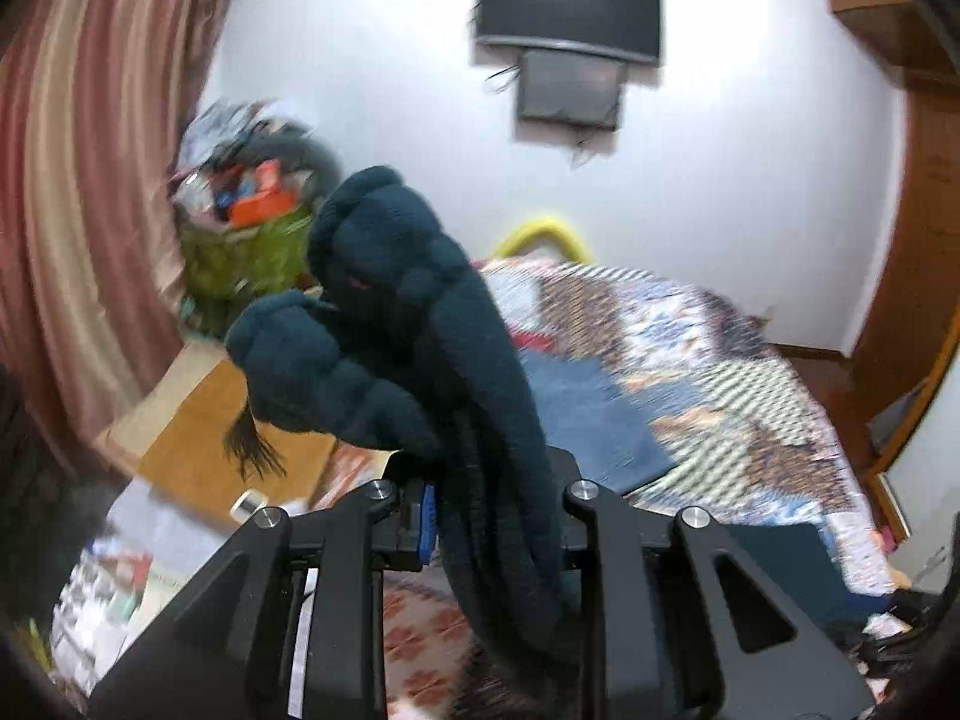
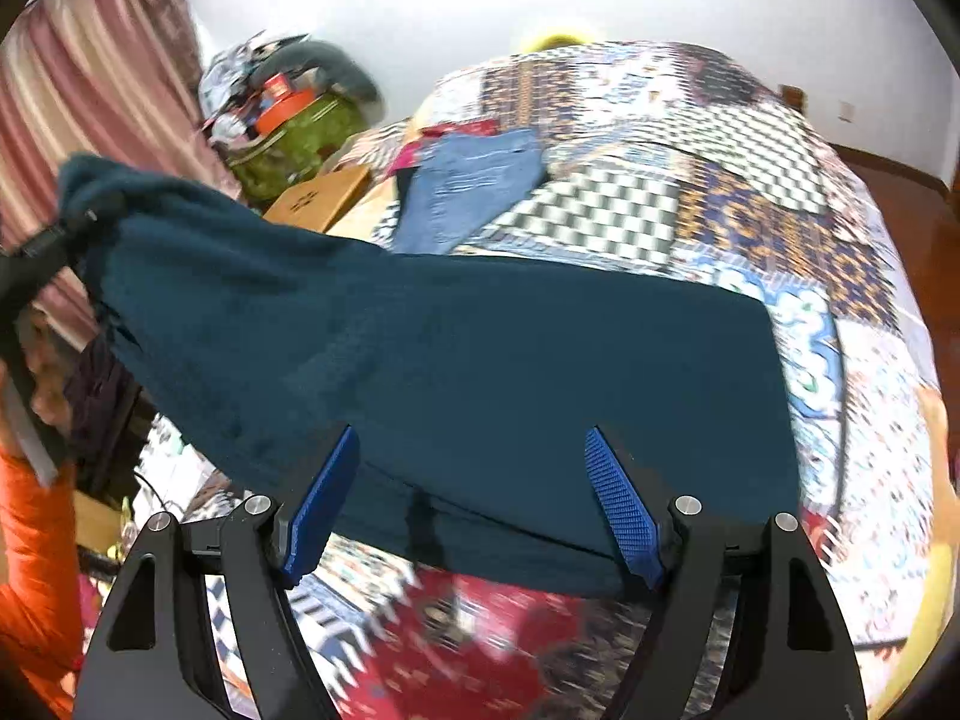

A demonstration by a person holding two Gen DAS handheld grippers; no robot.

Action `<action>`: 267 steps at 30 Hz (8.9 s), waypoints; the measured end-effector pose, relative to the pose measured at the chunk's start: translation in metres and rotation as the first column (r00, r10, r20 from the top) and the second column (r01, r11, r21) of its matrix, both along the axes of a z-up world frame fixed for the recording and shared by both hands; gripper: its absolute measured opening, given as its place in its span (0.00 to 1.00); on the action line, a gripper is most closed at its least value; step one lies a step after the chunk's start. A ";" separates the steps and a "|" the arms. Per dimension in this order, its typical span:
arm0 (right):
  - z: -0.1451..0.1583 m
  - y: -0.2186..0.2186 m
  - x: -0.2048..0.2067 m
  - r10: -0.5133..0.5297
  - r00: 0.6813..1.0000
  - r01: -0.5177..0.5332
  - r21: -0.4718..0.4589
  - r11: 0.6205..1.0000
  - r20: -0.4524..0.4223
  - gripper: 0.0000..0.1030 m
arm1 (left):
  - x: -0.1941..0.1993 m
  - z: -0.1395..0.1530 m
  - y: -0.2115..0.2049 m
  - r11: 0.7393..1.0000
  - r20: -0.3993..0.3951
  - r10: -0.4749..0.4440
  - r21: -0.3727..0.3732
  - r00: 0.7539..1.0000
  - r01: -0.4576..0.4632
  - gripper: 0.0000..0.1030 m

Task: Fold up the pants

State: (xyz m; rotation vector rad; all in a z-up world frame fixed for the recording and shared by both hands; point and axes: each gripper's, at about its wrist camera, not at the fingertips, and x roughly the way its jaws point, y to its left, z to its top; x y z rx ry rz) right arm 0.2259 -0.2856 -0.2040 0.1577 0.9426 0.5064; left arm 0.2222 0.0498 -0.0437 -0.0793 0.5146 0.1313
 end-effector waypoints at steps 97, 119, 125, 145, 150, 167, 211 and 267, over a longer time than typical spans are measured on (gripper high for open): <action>0.006 -0.042 -0.037 -0.107 0.992 0.108 -0.018 0.994 0.061 0.73 | 0.021 -0.167 -0.094 0.929 -0.595 -0.311 -0.027 0.741 0.368 0.81; -0.021 -0.045 -0.033 -0.105 0.994 0.108 -0.071 0.992 0.039 0.30 | -0.017 -0.175 -0.022 0.980 -0.541 -0.144 0.038 0.828 0.195 0.82; -0.006 -0.067 -0.021 -0.149 0.988 0.151 -0.059 0.987 0.035 0.30 | 0.006 -0.136 -0.024 0.978 -0.447 -0.153 0.057 0.881 0.198 0.82; -0.008 -0.044 0.112 -0.068 0.996 0.072 -0.076 0.994 0.050 0.46 | 0.163 -0.152 -0.136 0.898 -0.494 -0.395 -0.031 0.775 0.438 0.85; -0.024 -0.034 0.143 -0.025 1.000 0.026 -0.076 0.997 0.018 0.46 | 0.181 -0.174 -0.156 0.887 -0.530 -0.408 -0.037 0.743 0.461 0.85; -0.042 -0.030 0.154 -0.017 0.999 0.022 -0.169 0.985 0.032 0.16 | 0.186 -0.178 -0.161 0.895 -0.493 -0.379 0.018 0.783 0.445 0.77; -0.084 -0.053 0.118 0.057 0.961 -0.014 0.157 0.987 -0.272 0.82 | 0.183 -0.225 -0.132 0.773 -0.566 -0.633 -0.502 0.528 0.388 0.99; 0.068 0.144 0.239 0.161 0.953 -0.175 0.035 0.984 0.258 0.26 | 0.262 -0.077 0.021 0.918 -0.180 -0.382 -0.184 0.906 0.350 0.27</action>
